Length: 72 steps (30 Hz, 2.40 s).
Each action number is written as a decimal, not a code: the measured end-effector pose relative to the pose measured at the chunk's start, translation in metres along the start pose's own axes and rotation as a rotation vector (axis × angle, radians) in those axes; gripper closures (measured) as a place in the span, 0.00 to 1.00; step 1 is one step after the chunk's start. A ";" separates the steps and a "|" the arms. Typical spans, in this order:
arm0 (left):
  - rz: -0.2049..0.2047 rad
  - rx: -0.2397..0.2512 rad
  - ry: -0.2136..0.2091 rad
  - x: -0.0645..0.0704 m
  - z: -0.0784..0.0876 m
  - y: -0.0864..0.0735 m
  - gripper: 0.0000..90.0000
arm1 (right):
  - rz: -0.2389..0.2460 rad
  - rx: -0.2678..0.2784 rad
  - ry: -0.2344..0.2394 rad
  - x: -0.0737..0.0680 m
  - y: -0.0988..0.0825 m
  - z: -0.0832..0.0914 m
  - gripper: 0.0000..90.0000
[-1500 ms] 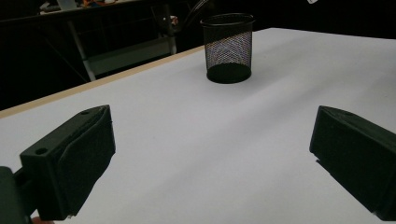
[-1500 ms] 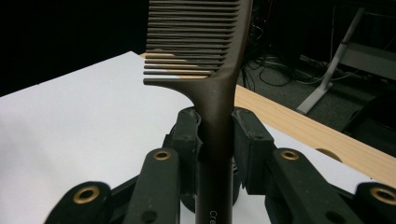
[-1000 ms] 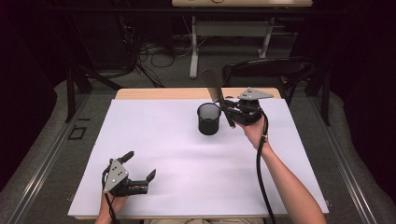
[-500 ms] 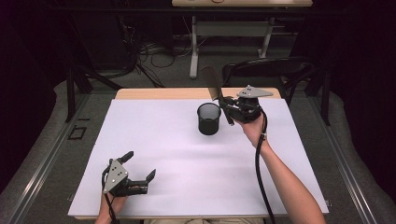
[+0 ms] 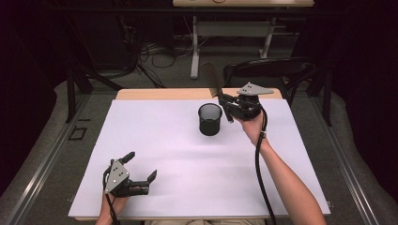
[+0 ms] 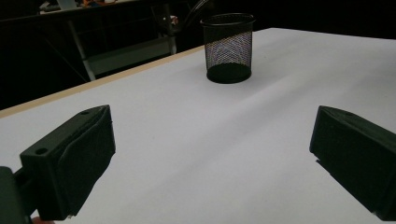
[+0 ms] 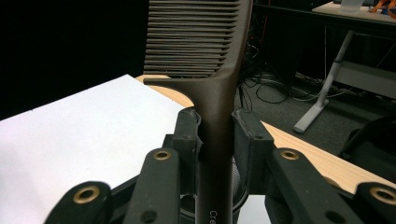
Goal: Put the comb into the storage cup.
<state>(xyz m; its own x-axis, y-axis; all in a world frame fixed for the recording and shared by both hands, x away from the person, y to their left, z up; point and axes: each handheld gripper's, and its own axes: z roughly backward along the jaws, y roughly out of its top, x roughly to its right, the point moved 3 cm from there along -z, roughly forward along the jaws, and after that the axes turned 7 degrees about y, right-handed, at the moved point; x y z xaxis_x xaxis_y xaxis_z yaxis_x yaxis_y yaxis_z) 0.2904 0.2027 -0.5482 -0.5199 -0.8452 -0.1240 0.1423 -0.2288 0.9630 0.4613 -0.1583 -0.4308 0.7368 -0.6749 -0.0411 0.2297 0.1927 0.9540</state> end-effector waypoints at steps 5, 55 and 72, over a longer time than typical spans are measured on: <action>0.001 0.002 0.001 0.000 0.000 0.000 0.00 | 0.005 0.015 -0.001 0.001 0.001 -0.003 0.81; 0.004 0.007 0.007 -0.001 0.001 0.000 0.00 | 0.002 0.138 -0.035 0.013 0.004 -0.031 0.81; 0.001 0.009 0.009 -0.001 0.001 0.000 0.00 | 0.009 0.156 -0.026 0.011 0.005 -0.041 0.81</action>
<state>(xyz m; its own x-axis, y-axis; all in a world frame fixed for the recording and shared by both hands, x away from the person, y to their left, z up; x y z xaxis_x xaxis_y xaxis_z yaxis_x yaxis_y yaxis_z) 0.2905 0.2041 -0.5475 -0.5121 -0.8498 -0.1248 0.1356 -0.2234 0.9652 0.4963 -0.1359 -0.4385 0.7213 -0.6921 -0.0263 0.1196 0.0871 0.9890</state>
